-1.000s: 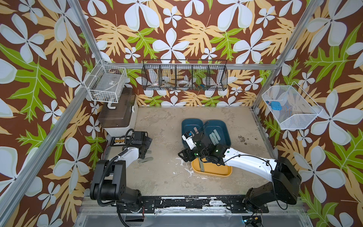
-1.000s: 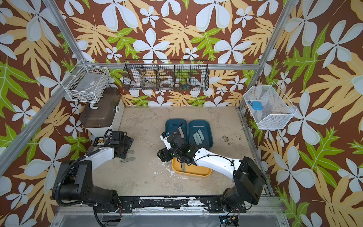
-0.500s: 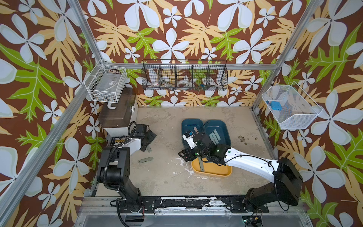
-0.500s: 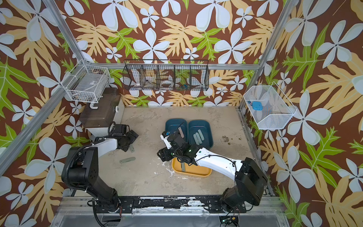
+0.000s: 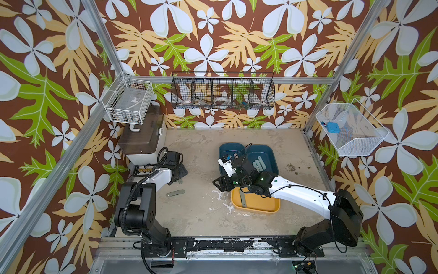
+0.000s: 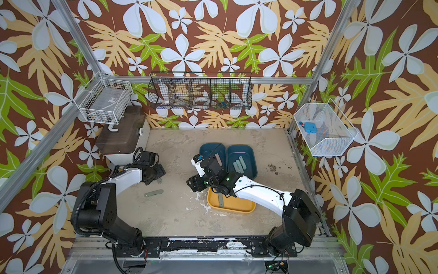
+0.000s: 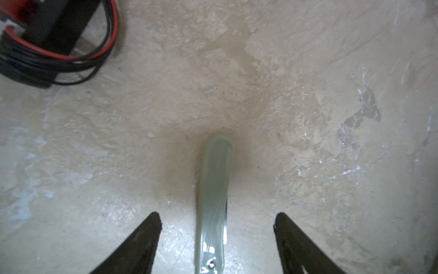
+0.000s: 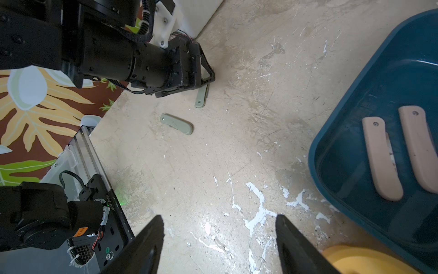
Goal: Place the fruit knives into the storage box by color
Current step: Pick up the fruit knife from the center of the board.
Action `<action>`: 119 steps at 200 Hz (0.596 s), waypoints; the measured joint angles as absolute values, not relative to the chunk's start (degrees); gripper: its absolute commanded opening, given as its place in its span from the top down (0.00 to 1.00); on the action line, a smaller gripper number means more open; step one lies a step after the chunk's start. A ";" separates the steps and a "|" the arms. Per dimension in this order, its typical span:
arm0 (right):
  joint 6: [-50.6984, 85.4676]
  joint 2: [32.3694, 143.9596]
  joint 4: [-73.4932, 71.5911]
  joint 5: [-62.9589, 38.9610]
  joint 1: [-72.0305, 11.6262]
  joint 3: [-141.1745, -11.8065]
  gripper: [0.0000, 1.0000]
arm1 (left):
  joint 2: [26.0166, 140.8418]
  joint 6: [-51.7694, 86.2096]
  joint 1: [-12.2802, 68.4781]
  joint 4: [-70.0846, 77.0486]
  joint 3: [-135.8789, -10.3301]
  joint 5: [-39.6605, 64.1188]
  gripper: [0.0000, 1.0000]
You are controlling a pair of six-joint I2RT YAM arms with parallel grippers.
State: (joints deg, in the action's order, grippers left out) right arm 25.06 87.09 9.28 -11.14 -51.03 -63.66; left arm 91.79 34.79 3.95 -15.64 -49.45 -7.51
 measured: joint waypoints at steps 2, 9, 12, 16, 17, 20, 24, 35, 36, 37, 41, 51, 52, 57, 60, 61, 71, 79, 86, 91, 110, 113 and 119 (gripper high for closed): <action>25.06 87.07 9.28 -11.14 -51.03 -63.72 0.25 | 91.94 34.54 3.95 -15.66 -49.45 -7.53 0.32; 25.06 86.91 9.28 -11.16 -51.03 -63.77 0.26 | 92.49 34.24 3.95 -15.84 -49.54 -7.57 0.32; 25.06 86.87 9.28 -11.16 -51.03 -63.77 0.26 | 92.68 34.20 3.97 -15.92 -49.56 -7.66 0.32; 25.06 86.74 9.30 -11.16 -51.03 -63.77 0.26 | 92.95 34.09 3.99 -16.01 -49.58 -7.79 0.33; 25.06 86.72 9.30 -11.16 -51.03 -63.77 0.26 | 92.99 34.06 4.01 -16.03 -49.60 -7.81 0.33; 25.06 86.61 9.30 -11.14 -51.03 -63.77 0.25 | 93.19 33.95 4.03 -16.16 -49.65 -7.90 0.33; 25.06 86.52 9.30 -11.11 -51.03 -63.77 0.25 | 93.36 33.89 4.08 -16.25 -49.69 -7.94 0.34; 25.06 86.13 9.30 -11.09 -51.03 -63.75 0.26 | 93.84 33.23 4.21 -16.40 -49.89 -8.23 0.37; 25.06 86.08 9.30 -11.09 -51.03 -63.75 0.25 | 93.89 33.12 4.23 -16.38 -49.89 -8.29 0.37; 25.06 86.06 9.30 -11.09 -51.03 -63.75 0.26 | 93.91 33.10 4.23 -16.38 -49.89 -8.32 0.37; 25.06 85.91 9.30 -11.09 -51.03 -63.75 0.25 | 94.06 33.08 4.25 -16.40 -49.93 -8.45 0.38; 25.06 85.60 9.28 -10.94 -51.03 -63.61 0.26 | 94.59 33.06 4.38 -16.45 -50.09 -8.86 0.42; 25.06 85.56 9.28 -10.90 -51.03 -63.59 0.26 | 94.67 33.01 4.40 -16.45 -50.11 -8.91 0.43; 25.06 85.43 9.28 -10.87 -51.03 -63.48 0.26 | 94.96 32.93 4.54 -16.43 -50.26 -9.26 0.44; 25.06 85.36 9.28 -10.87 -51.03 -63.42 0.25 | 95.13 32.93 4.60 -16.34 -50.33 -9.37 0.44; 25.06 85.32 9.30 -10.90 -51.03 -63.37 0.25 | 95.18 32.93 4.62 -16.32 -50.35 -9.41 0.45; 25.06 85.12 9.32 -10.70 -51.03 -63.11 0.26 | 95.59 32.88 4.86 -16.25 -50.54 -10.31 0.45; 25.06 84.93 9.34 -10.52 -51.03 -62.96 0.25 | 95.85 32.86 5.06 -16.14 -50.65 -10.74 0.46; 25.06 84.75 9.32 -10.52 -51.03 -62.83 0.25 | 96.09 32.80 5.34 -15.97 -50.74 -11.44 0.47; 25.06 84.62 9.32 -10.50 -51.03 -62.74 0.25 | 96.25 32.75 5.45 -15.90 -50.81 -11.84 0.49; 25.06 84.23 9.32 -10.46 -51.05 -62.35 0.26 | 96.68 32.69 6.02 -15.79 -51.05 -13.04 0.51; 25.06 84.16 9.32 -10.44 -51.05 -62.28 0.25 | 96.75 32.69 6.09 -15.77 -51.09 -13.08 0.52; 25.06 84.05 9.32 -10.44 -51.03 -62.19 0.25 | 96.88 32.58 6.17 -15.73 -51.20 -13.26 0.53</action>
State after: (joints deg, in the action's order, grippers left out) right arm 25.06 84.05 9.32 -10.44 -51.03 -62.19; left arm 96.88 32.58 6.17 -15.73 -51.20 -13.26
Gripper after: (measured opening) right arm 0.745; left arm 0.489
